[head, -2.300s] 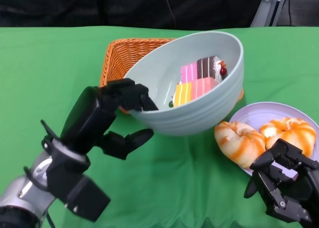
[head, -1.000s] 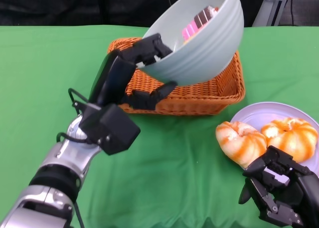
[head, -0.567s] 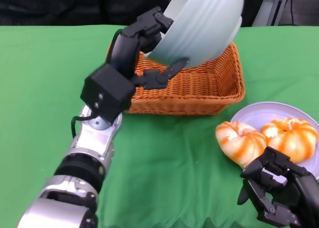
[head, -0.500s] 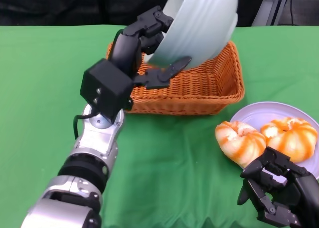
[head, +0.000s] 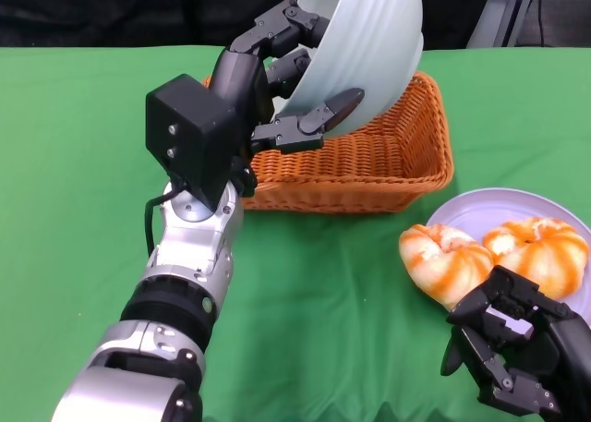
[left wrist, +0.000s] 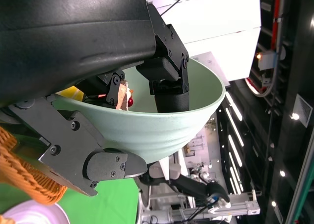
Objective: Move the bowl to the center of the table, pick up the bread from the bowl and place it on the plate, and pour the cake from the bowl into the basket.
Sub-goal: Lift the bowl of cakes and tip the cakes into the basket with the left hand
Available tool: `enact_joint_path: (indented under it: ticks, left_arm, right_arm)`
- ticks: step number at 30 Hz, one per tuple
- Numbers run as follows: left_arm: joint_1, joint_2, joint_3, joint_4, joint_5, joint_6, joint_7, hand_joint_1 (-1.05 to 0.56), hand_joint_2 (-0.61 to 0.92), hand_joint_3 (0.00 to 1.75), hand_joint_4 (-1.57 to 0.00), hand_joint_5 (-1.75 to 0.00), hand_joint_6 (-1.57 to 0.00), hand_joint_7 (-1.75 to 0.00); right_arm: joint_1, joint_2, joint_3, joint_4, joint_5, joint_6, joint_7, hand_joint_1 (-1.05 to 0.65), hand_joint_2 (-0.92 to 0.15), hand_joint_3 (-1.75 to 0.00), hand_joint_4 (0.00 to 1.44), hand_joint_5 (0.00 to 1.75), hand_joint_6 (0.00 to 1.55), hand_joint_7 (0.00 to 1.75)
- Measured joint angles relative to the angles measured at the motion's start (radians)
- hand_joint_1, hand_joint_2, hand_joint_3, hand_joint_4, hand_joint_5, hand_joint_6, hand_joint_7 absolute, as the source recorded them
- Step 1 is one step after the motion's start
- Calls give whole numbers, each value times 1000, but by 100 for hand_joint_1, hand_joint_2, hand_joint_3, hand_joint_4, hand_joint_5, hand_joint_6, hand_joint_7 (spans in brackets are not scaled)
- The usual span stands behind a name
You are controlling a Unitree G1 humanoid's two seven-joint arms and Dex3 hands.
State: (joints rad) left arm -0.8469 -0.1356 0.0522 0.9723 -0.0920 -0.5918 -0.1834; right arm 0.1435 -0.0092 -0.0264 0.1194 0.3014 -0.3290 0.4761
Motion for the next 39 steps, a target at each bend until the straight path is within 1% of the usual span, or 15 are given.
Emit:
enact_joint_path:
  ticks: [3,7,10,15,18,23,26,31,34,39]
  left_arm:
    - [0,-3,8,-2,-17,24,-28,-10,71,87,-68,-153,-71,-135]
    - [0,-5,23,-2,-38,40,-54,-11,74,80,-67,-152,-71,-134]
    - [0,-5,32,-2,-43,50,-68,-11,76,77,-67,-151,-71,-134]
    - [0,-14,59,-2,-83,78,-114,-11,76,77,-68,-155,-71,-135]
    - [0,-25,83,-2,-127,114,-153,-11,74,81,-70,-156,-73,-137]
    - [-1,-34,120,-3,-202,223,-218,-9,70,91,-76,-154,-77,-137]
    - [-4,-35,154,-17,-270,320,-257,-7,69,97,-79,-152,-80,-136]
    - [-9,-35,192,-52,-328,447,-270,-3,68,106,-81,-149,-81,-139]
    - [-10,-34,202,-63,-347,480,-279,-3,66,109,-81,-149,-80,-141]
    - [-15,-33,216,-67,-358,524,-300,-4,67,107,-81,-148,-80,-142]
  right_arm:
    - [0,0,1,-3,-1,9,-7,-15,-63,-85,72,160,62,134]
    - [0,2,3,-4,-4,10,-14,-16,-64,-83,71,161,61,135]
    - [-1,4,4,1,-2,7,-12,-13,-65,-85,71,162,61,136]
    - [-7,6,4,29,-7,-22,-6,-12,-65,-85,71,162,60,136]
    - [-9,6,4,40,-13,-34,-6,-15,-64,-84,71,162,61,136]
    - [-10,6,7,46,-27,-34,-9,-16,-64,-82,70,162,60,135]
    - [-13,10,7,57,-27,-36,-8,-12,-65,-83,71,162,62,134]
    - [-16,15,7,63,-27,-38,0,-10,-64,-84,70,161,61,134]
    - [-16,18,8,63,-34,-38,-7,-10,-64,-85,70,161,61,135]
    - [-17,27,8,73,-33,-42,-5,-12,-63,-85,69,162,61,134]
